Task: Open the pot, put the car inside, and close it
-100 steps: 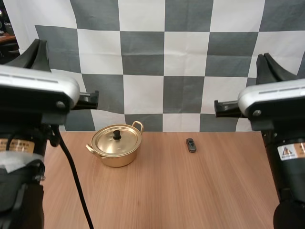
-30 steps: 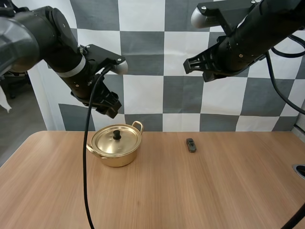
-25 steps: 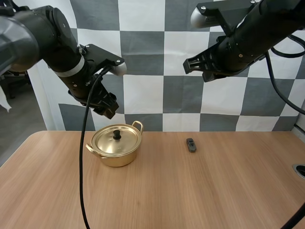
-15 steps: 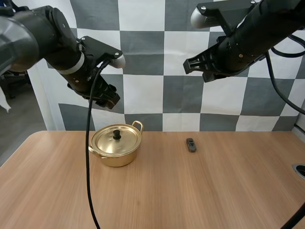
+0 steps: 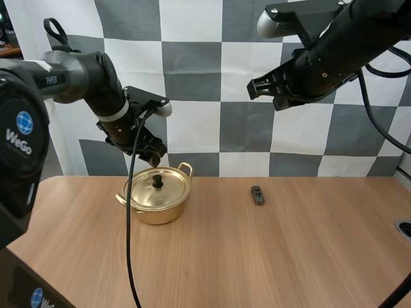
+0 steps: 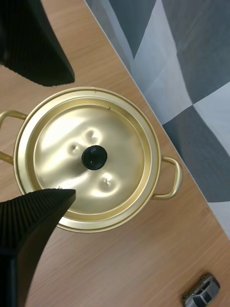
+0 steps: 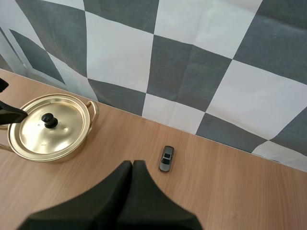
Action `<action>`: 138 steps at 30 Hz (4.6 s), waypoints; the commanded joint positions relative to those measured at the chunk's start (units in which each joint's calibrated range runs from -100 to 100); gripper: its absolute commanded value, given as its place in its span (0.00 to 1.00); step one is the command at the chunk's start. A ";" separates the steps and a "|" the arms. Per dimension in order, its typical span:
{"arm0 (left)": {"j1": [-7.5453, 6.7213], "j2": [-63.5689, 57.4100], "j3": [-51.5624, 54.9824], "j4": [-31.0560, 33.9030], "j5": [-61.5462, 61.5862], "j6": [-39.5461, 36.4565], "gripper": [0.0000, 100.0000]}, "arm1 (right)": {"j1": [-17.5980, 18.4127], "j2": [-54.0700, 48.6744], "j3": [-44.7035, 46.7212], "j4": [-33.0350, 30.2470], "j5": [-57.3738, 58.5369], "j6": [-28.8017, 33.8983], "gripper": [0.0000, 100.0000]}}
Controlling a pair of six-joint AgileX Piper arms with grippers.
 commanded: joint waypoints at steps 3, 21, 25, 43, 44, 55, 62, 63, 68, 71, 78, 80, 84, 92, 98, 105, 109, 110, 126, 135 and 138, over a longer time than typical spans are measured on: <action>-0.01 4.35 0.03 -0.11 -0.79 0.00 1.00 | -0.05 -0.10 0.06 -0.08 0.03 0.03 0.00; -0.01 11.56 -0.10 -12.86 -5.74 5.46 1.00 | -0.05 -0.10 0.06 1.00 0.03 0.03 0.00; -0.01 12.32 -0.10 -12.13 -5.96 5.46 1.00 | -0.05 -0.10 0.06 1.11 0.03 0.03 0.00; -0.01 15.64 -0.10 -9.80 -7.76 4.40 1.00 | -0.05 -0.10 0.06 1.11 0.03 0.03 0.00; -0.01 15.92 -0.10 -9.80 -7.77 4.40 1.00 | -0.05 -0.10 0.06 1.11 0.03 0.03 0.00; -0.01 15.92 -0.10 -9.80 -7.93 4.40 1.00 | -0.05 -0.10 0.06 1.22 0.03 0.03 0.00; -0.01 15.92 -0.10 -9.80 -8.89 4.40 1.00 | -0.05 -0.10 0.06 1.49 0.03 0.03 0.00; -0.01 15.92 -0.10 -9.80 -9.09 4.32 1.00 | -0.05 -0.10 0.06 1.87 0.03 0.03 0.00; -0.01 15.92 -0.10 -9.80 -10.99 0.92 0.46 | -0.05 -0.10 0.06 3.38 0.03 0.03 0.00; -0.01 15.92 -0.10 -9.80 -11.19 0.80 0.12 | -0.05 -0.10 0.06 3.39 0.03 0.03 0.00; -0.01 15.92 -0.10 -9.80 -11.76 0.09 0.00 | -0.05 -0.10 0.06 3.39 0.03 0.03 0.00; -0.01 15.92 -0.10 -9.80 -11.92 0.09 0.00 | -0.05 -0.10 0.06 3.39 0.03 0.03 0.00; -0.01 15.92 -0.10 -9.80 -12.08 0.09 0.00 | -0.05 -0.10 0.06 3.39 0.03 0.03 0.00; -0.01 15.12 -0.40 -9.80 -11.91 0.09 0.00 | -0.05 -0.10 0.06 3.39 0.03 0.03 0.00; -0.01 13.29 -7.30 -10.73 -1.99 -0.13 0.00 | -0.05 -0.10 0.06 3.39 0.03 0.03 0.00; -0.01 6.39 -18.88 -11.97 10.72 -0.64 0.00 | -0.05 -0.10 0.06 0.72 0.03 0.03 0.00; -0.01 -0.31 -24.16 -11.97 16.90 -2.83 0.00 | -0.05 -0.10 0.06 -5.96 -3.25 0.03 0.00; -0.01 -2.29 -24.84 -11.97 16.90 -3.36 0.00 | -0.05 -0.10 0.06 -7.60 -5.20 0.03 0.00; -0.01 -35.42 -25.43 -11.78 16.90 -5.69 0.00 | -0.05 16.17 0.06 -9.99 -20.10 5.39 0.00; 0.37 -39.17 -25.00 -9.77 16.90 -6.85 0.00 | -0.05 25.85 0.06 -9.99 -21.40 5.41 0.00; 0.82 -39.17 -23.55 -9.88 16.90 -6.85 0.00 | -0.05 27.14 0.06 -9.65 -21.40 5.41 0.00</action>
